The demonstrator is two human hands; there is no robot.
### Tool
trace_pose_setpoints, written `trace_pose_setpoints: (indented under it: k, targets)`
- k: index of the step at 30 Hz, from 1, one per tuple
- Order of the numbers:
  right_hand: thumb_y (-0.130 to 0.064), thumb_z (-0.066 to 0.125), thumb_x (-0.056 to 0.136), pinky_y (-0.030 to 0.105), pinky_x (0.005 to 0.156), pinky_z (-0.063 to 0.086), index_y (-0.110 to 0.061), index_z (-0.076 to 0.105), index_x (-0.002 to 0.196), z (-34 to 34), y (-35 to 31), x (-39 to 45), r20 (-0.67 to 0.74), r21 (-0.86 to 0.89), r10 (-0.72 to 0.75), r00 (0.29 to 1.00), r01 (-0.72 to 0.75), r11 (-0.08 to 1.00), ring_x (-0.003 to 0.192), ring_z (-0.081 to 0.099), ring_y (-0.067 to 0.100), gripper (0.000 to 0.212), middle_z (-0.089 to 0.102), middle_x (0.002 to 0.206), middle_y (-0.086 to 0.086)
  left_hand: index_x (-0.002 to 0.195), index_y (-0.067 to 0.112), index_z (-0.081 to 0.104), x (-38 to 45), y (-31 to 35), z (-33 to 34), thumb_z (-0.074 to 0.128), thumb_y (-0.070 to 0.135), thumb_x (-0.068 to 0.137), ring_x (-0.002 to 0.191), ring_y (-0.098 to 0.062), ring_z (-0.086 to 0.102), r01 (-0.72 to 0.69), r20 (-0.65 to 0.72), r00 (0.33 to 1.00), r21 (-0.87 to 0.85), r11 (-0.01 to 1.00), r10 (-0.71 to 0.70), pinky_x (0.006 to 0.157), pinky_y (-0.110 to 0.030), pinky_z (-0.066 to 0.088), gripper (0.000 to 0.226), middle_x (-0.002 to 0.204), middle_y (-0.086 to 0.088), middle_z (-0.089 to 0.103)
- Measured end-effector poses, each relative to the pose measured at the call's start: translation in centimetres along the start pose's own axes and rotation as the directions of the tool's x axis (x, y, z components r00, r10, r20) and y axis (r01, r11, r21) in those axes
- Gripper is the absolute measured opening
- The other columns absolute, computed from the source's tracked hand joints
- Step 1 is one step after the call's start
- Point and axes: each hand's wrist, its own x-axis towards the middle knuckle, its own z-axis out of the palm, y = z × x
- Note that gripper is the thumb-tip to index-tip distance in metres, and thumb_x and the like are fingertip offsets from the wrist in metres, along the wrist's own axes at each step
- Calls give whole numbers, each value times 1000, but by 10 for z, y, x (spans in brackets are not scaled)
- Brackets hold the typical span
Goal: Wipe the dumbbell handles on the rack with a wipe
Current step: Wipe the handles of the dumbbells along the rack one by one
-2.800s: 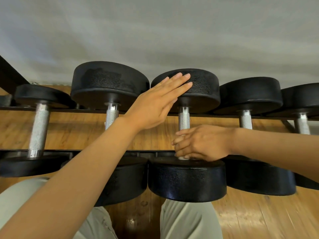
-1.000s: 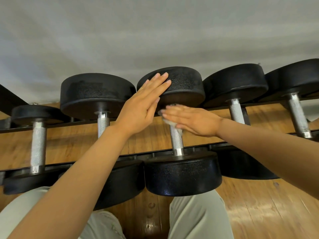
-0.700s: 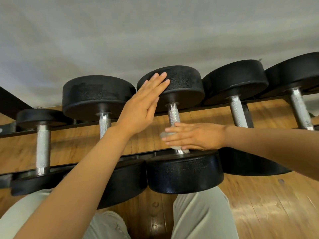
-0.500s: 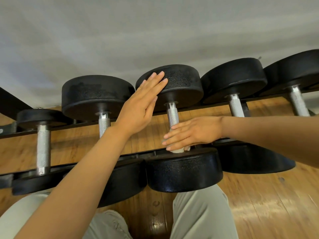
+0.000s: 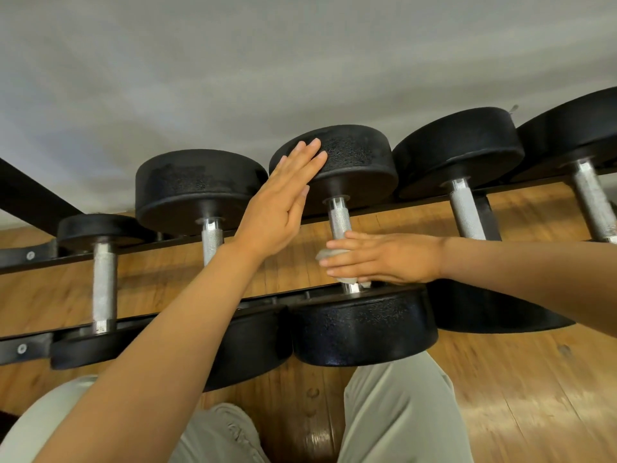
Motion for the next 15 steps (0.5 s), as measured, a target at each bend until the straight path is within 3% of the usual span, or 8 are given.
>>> trace_pose_setpoints:
  k: [4,7,11,15]
  targets:
    - [-21,35,99,26,122,-3,-16,37,149,-12,-1,1,19,-38,12,1000,-12,999,149,9,12,50,26,159,0,153,11,30,1,1,-4,36,4,105,151,-7,7,-2,41,999,31,1000,0,123,-27,7,50,162,-1,20]
    - [-18,42,98,27,122,6,-15,40,148,-9,-7,1,-127,17,149,981,-148,989,149,15,13,50,29,158,1,155,11,26,2,-1,-9,36,8,105,152,-13,10,-42,86,996,117,992,32,124,-28,9,51,163,-2,18]
    - [-7,53,96,24,121,13,-9,45,144,2,-14,2,-267,144,295,917,-265,953,147,19,14,48,34,155,6,155,6,25,6,-14,-16,36,17,105,151,-23,16,-233,170,968,346,909,183,124,-34,14,52,163,-12,21]
    - [-12,52,97,25,119,22,-8,50,140,6,-20,6,-367,204,396,842,-343,917,143,30,13,43,41,151,7,153,2,27,19,-24,-21,35,22,106,150,-27,20,-393,228,917,391,832,326,124,-38,16,51,160,-16,26]
